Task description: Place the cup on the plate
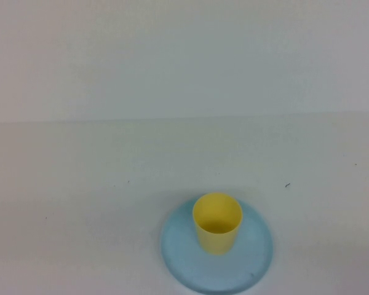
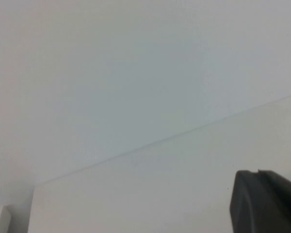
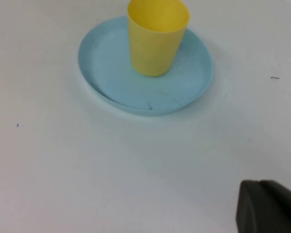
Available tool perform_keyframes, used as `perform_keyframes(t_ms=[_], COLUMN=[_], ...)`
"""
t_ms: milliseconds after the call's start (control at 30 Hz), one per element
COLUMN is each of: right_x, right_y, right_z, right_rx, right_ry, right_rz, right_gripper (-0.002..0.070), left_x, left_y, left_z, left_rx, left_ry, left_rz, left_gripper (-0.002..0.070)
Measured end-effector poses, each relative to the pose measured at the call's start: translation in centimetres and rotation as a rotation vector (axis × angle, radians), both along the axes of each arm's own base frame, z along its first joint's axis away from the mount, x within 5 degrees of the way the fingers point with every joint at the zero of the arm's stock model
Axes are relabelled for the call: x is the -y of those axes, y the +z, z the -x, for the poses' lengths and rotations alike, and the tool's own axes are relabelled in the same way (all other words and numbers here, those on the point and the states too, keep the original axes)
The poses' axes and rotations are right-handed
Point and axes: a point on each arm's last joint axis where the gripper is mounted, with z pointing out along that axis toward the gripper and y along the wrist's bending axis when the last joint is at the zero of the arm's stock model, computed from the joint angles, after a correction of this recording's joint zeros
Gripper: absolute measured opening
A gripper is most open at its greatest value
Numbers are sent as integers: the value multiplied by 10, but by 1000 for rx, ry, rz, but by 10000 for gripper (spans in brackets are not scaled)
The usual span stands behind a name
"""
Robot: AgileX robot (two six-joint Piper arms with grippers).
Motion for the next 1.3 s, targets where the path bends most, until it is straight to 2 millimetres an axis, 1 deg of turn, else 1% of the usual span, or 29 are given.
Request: perform_keyframes(t_ms=[133, 300, 433, 533, 600, 667, 967, 1000, 1167, 1300], right_x=[0, 0, 0, 0, 0, 0, 0, 0, 0, 0], right_y=[0, 0, 0, 0, 0, 0, 0, 0, 0, 0], right_z=[0, 0, 0, 0, 0, 0, 0, 0, 0, 0], right_rx=[0, -1, -1, -1, -1, 0, 0, 0, 0, 0], right_ry=[0, 0, 0, 0, 0, 0, 0, 0, 0, 0], right_rz=[0, 0, 0, 0, 0, 0, 0, 0, 0, 0], right_gripper=[1, 1, 1, 1, 1, 1, 1, 1, 1, 1], left_x=[0, 1, 3, -1, -4, -6, -7, -7, -6, -6], left_y=[-1, -6, -20, -36, -48, -57, -103, -107, -120, -119], left_z=[0, 1, 0, 1, 4, 6, 7, 7, 11, 10], left_rx=[13, 23, 120, 168, 151, 125, -31, -79, -219, -211], left_ry=[-1, 6, 38, 106, 162, 190, 221, 228, 241, 239], left_rz=[-36, 72, 135, 213, 256, 264, 239, 238, 242, 241], left_gripper=[1, 1, 1, 1, 1, 1, 1, 1, 1, 1])
